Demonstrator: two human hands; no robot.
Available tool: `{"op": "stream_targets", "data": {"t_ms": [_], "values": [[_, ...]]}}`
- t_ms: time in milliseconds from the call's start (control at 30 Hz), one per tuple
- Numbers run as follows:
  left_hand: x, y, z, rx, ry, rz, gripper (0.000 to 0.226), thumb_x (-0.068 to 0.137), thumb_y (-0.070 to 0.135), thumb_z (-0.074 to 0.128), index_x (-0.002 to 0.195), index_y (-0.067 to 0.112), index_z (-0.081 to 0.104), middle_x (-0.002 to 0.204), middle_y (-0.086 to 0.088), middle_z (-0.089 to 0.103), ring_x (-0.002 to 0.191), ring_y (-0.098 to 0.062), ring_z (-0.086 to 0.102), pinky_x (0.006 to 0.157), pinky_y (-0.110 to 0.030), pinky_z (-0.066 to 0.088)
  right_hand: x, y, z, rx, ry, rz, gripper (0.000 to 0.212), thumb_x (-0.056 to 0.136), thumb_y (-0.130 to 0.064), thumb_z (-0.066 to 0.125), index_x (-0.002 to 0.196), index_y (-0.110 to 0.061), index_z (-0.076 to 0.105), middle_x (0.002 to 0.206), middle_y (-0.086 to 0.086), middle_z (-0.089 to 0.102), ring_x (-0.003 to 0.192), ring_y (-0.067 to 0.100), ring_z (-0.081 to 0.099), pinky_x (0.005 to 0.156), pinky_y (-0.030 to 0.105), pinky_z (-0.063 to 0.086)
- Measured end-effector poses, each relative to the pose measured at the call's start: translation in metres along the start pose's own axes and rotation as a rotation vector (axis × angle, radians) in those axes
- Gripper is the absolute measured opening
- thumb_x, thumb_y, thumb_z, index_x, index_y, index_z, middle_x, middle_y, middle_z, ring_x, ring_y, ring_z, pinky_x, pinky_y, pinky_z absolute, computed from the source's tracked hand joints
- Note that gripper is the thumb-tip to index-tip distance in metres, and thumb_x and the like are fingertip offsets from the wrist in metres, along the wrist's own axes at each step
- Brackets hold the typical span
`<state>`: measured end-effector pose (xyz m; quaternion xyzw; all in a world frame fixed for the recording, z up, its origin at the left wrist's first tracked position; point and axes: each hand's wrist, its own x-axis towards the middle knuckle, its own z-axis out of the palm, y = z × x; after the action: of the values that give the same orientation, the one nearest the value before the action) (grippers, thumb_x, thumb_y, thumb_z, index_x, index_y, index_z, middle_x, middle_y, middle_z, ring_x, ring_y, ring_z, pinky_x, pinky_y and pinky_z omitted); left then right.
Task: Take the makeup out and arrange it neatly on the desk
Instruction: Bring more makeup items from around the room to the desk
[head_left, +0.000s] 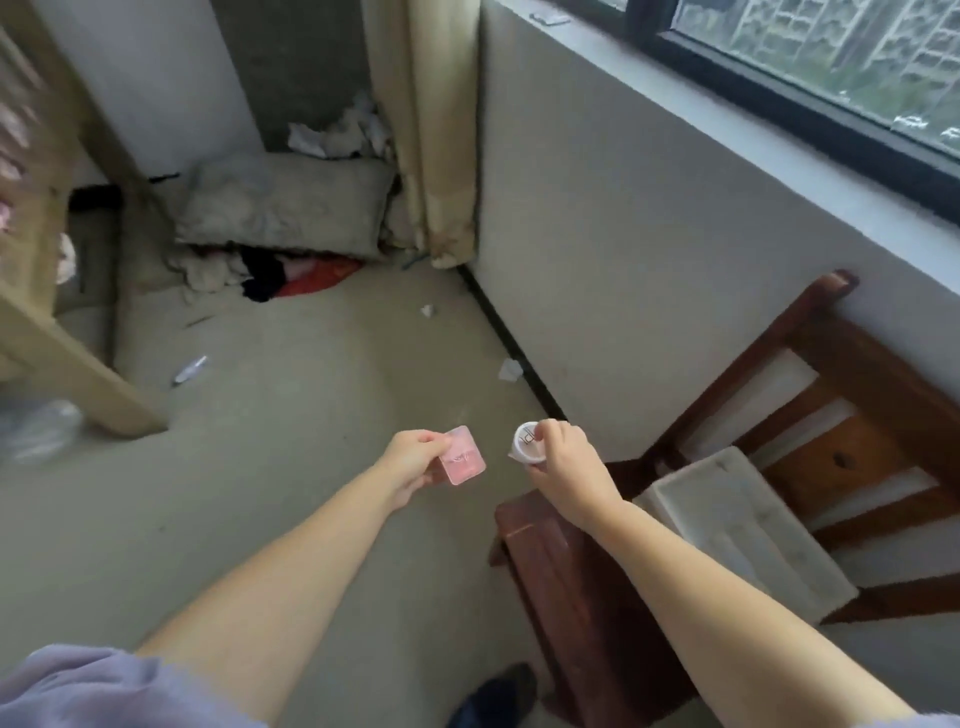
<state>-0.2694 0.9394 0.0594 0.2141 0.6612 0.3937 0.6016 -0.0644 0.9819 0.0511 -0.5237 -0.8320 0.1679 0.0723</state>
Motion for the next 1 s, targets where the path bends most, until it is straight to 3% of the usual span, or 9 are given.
{"op": "stream_targets", "data": {"t_ms": [167,500,733,1000], "values": [[-0.069,-0.039,-0.127,-0.134,0.153,0.038,0.016,0.094,0.006,0.052,0.079,0.01,0.056,0.081,-0.006,0.061,0.073,-0.016,0.059,0.069,-0.026,0.049,-0.004,-0.12,0.042,-0.015,-0.023,-0.194,0.031,0.09,-0.022,0.056,0.115,-0.003,0.049,0.113,0.011,0.054,0.102,0.033,0.048,0.078,0.035,0.04],[-0.273,-0.174,-0.391,-0.456,0.597,0.043,0.011,0.092,0.008,0.058,0.081,0.012,0.057,0.077,-0.005,0.061,0.069,-0.015,0.058,0.062,-0.023,0.047,-0.09,-0.43,0.152,0.071,-0.211,-0.653,0.035,0.086,-0.019,0.059,0.115,-0.004,0.048,0.113,0.014,0.053,0.104,0.035,0.048,0.088,0.039,0.04],[-0.381,-0.251,-0.519,-0.659,0.88,0.049,0.013,0.089,0.001,0.058,0.08,0.01,0.058,0.077,-0.005,0.06,0.067,-0.015,0.058,0.057,-0.02,0.049,-0.134,-0.614,0.225,0.048,-0.387,-1.024,0.035,0.084,-0.017,0.061,0.114,-0.003,0.051,0.112,0.016,0.055,0.105,0.036,0.049,0.089,0.04,0.04],[-0.442,-0.296,-0.663,-0.806,1.124,0.036,0.012,0.089,0.0,0.056,0.08,0.008,0.057,0.081,-0.007,0.061,0.07,-0.017,0.058,0.065,-0.025,0.048,-0.135,-0.803,0.3,0.026,-0.475,-1.315,0.036,0.087,-0.022,0.058,0.118,-0.007,0.048,0.117,0.012,0.054,0.11,0.03,0.047,0.09,0.036,0.04]]}}
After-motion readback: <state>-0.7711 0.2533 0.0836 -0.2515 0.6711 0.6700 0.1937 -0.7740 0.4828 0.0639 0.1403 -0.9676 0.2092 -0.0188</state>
